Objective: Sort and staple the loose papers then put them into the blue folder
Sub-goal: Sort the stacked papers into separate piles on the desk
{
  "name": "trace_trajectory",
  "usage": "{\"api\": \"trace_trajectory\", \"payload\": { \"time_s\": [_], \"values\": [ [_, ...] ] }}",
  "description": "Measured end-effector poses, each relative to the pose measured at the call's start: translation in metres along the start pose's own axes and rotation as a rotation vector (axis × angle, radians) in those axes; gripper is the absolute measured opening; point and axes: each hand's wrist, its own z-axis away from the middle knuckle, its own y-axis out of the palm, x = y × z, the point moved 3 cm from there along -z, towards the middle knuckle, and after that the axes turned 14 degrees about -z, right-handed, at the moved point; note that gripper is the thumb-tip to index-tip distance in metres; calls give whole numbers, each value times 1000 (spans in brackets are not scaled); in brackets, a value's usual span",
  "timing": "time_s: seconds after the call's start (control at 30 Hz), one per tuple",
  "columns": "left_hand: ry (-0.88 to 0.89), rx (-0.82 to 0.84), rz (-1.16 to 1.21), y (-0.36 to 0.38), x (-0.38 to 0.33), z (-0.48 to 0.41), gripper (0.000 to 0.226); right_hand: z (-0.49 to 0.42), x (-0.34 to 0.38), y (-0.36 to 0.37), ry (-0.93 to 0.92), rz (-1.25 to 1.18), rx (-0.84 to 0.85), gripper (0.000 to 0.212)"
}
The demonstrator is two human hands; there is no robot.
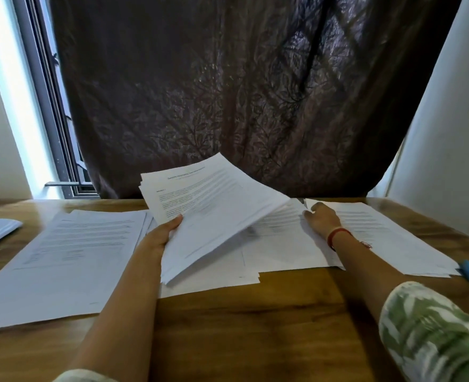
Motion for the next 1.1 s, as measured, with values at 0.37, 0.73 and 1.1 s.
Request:
{"api": "trace_trajectory", "payload": {
  "time_s": [0.37,0.73,1.1],
  "values": [
    [89,126,-28,-5,5,-20,34,26,26,-9,-75,277,109,42],
    [135,98,-79,-2,8,-17,31,97,60,22,40,-579,352,27],
    [160,141,-87,0,9,-16,38,94,47,29,77,-652,85,18]
  ]
}}
